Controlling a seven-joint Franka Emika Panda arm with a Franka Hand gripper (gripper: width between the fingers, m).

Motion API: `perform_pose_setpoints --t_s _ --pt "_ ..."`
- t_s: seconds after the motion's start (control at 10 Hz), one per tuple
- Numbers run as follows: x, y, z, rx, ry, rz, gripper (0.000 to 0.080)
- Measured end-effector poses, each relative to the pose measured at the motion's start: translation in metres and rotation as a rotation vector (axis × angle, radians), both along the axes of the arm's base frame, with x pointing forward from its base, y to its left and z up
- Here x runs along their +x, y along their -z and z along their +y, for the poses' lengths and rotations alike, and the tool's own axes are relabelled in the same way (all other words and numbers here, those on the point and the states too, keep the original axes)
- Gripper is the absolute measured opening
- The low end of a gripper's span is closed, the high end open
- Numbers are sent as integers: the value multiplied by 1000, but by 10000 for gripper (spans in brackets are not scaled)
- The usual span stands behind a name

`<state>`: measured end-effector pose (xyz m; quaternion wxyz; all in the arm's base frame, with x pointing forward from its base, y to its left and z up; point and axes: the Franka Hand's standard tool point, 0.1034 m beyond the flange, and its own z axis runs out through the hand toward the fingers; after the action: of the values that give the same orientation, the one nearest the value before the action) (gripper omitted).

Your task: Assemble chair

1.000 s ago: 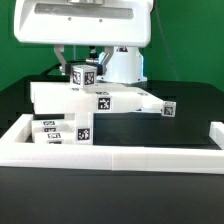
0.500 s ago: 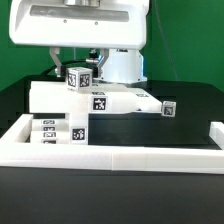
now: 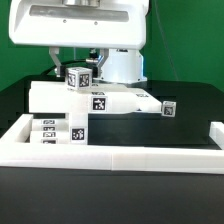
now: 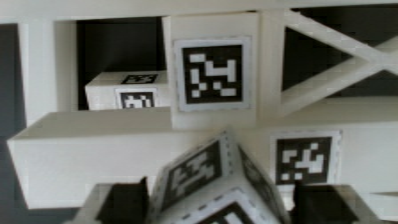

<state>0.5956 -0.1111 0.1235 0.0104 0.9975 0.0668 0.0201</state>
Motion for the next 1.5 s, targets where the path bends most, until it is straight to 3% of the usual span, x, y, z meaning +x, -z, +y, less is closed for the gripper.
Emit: perform_pose_setpoints --t_s 0.3,1.5 --pt "0 0 0 2 43 -1 392" --pt "1 0 3 40 848 -15 393"
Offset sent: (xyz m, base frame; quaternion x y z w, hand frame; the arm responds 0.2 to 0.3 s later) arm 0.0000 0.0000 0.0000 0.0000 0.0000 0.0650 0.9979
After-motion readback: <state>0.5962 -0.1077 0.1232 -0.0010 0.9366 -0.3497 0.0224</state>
